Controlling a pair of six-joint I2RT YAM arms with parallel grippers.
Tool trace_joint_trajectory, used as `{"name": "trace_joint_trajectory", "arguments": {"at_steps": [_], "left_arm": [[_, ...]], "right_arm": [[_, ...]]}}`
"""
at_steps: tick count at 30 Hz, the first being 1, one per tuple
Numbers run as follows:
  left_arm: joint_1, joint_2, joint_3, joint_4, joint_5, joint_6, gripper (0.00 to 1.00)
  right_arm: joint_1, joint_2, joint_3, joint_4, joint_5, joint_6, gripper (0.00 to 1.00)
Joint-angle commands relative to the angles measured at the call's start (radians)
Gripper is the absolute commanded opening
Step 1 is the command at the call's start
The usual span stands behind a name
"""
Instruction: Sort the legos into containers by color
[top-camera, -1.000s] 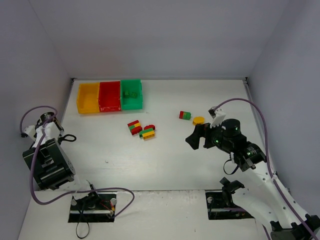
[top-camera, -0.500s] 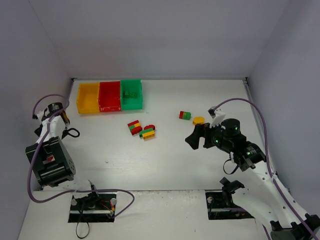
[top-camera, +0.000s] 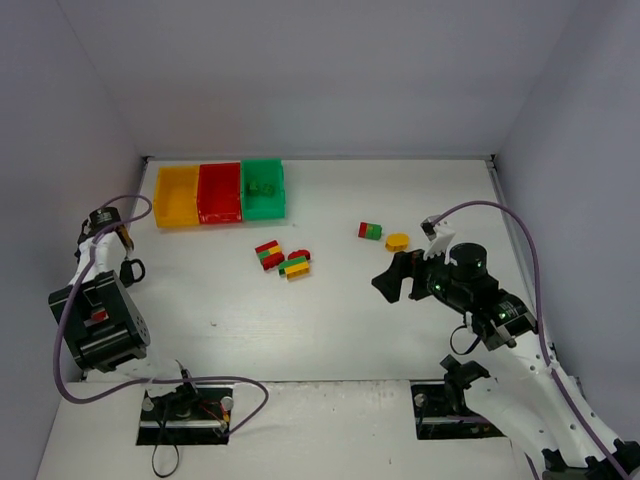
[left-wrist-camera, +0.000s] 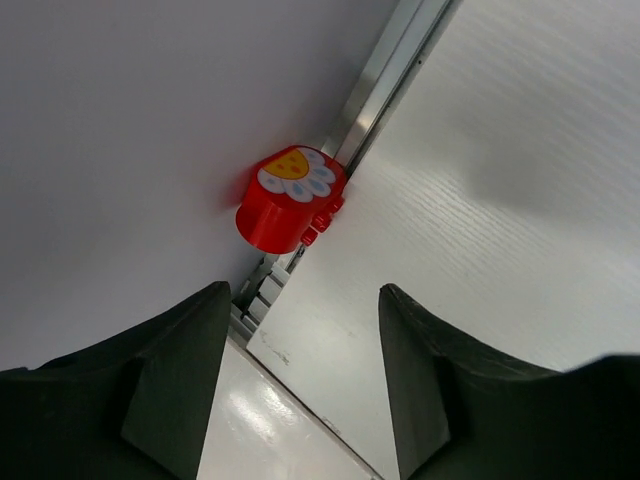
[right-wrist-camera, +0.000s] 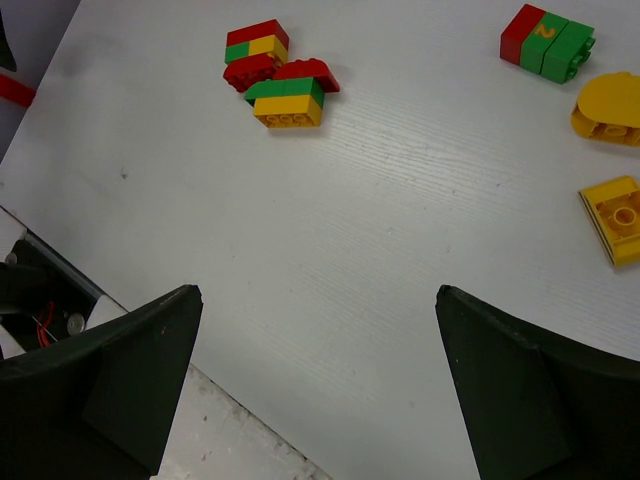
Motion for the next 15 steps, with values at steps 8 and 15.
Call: {"name": "trace_joint_trajectory", "arguments": {"at_steps": [8,15], "left_arm": [[0.078,0.000,0.010,0.036,0.133,0.155,0.66],[0.108,0.007,0.004,0.030,0.168,0.194,0.66]], "right_arm": [[0.009,0.022,0.003,0.055,-0.030,0.002,1.00],[0.009,0.020,-0.003,0.050,-0.027,-0.003,1.00]]}}
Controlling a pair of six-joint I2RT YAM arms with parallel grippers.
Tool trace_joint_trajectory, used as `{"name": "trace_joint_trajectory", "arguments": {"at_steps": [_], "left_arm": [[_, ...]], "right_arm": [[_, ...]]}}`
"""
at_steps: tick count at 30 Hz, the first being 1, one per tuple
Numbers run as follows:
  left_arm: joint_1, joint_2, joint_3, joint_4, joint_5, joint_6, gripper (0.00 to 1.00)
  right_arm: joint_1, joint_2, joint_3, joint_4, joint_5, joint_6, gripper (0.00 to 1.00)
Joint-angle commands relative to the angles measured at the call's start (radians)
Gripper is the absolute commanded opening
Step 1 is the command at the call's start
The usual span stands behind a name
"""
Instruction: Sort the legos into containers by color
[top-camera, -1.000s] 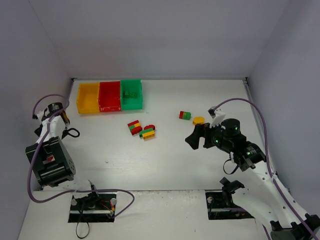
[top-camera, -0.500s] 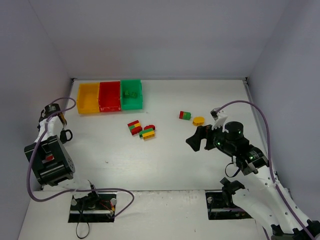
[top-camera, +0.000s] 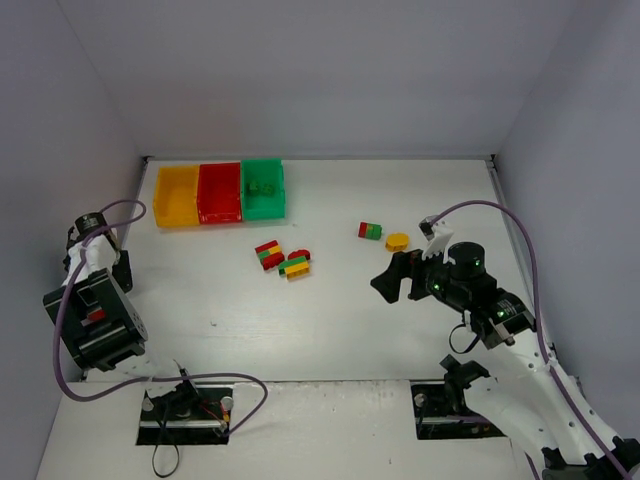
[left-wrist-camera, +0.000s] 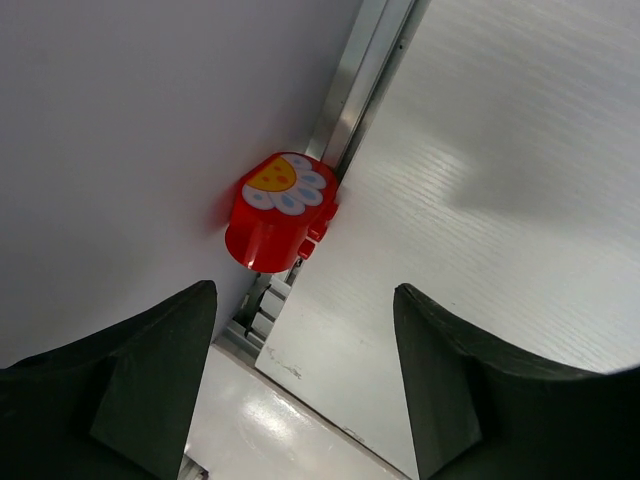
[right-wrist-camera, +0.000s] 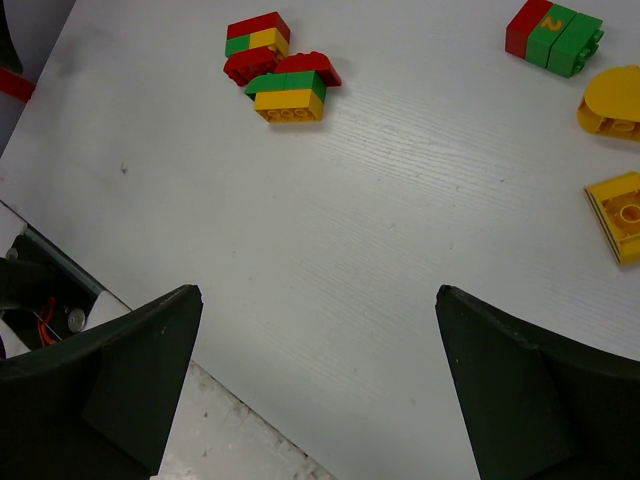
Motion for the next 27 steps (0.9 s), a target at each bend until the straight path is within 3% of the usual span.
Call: {"name": "trace_joint_trajectory", "arguments": {"at_steps": [1,7,27], "left_arm": [[0.026,-0.007,0.002,0.018,0.044,0.046,0.65],[0.047,-0.037,-0.027,0.050,0.079,0.086,0.53],[0.087,-0.048,-0.079,0.108,0.104,0.164,0.52]], "right_arm": [[0.009,0.012,-0.001,0.050,-0.015,-0.005,1.00],[0.009,0.014,0.001,0.042,-0.007,-0.011,1.00],[0.009,0.023,-0.007,0.042,-0.006,-0.003,1.00]]}}
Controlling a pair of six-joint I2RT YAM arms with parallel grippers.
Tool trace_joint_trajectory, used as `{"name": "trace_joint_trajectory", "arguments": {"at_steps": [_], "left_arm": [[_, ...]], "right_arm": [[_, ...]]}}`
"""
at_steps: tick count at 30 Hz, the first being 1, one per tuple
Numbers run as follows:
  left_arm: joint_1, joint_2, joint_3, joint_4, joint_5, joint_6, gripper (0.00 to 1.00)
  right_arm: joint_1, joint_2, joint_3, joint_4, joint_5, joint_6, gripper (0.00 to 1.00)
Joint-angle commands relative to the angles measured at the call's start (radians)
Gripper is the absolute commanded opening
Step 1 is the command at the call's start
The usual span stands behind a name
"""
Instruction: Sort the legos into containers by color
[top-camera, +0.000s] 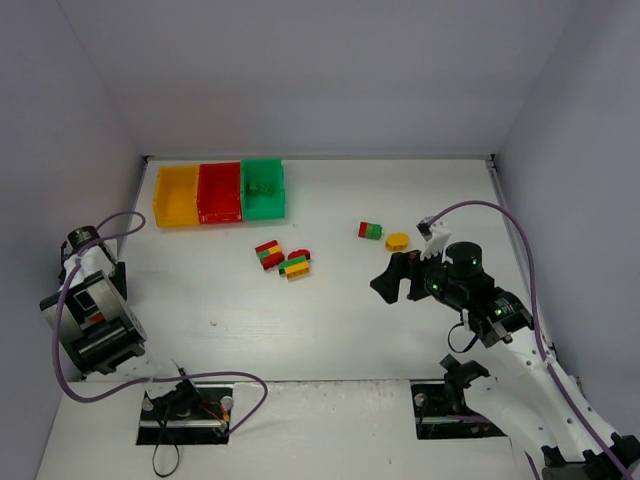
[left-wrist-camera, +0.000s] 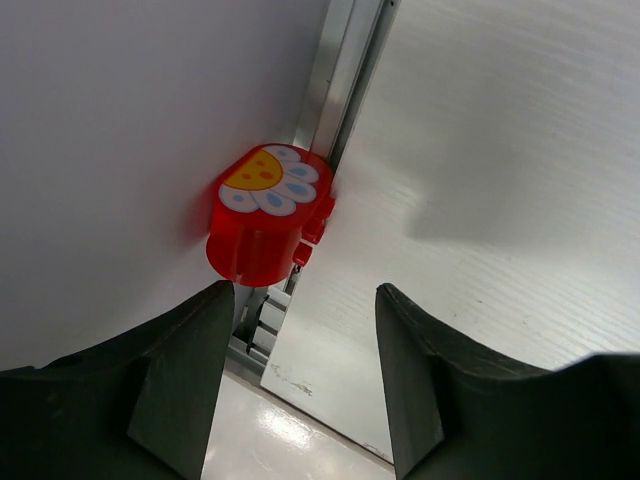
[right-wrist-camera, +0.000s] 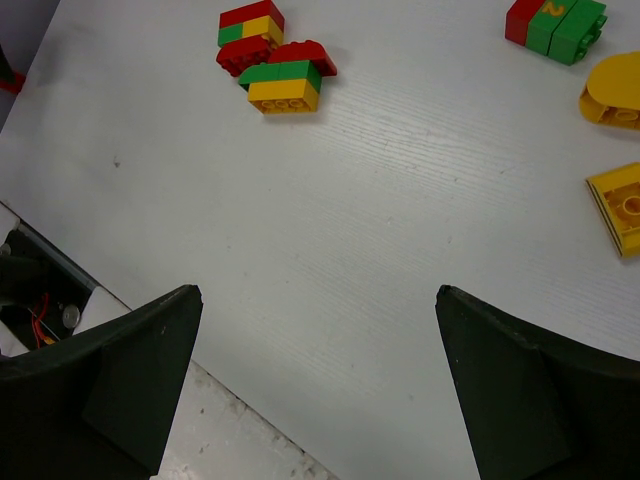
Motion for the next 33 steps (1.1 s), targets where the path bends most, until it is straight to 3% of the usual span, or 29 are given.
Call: {"name": "trace_joint_trajectory", "arguments": {"at_steps": [1,33], "left_arm": [[0.010,-0.037,0.004,0.039,0.002,0.039,0.52],[0.015,-0.033,0.008,0.085,0.047,0.114,0.48]], "right_arm": [[0.008,0.014,0.004,0.043,-0.006,-0.001,1.00],[0.008,0.029,-0.001,0.043,-0.003,0.005,1.00]]}}
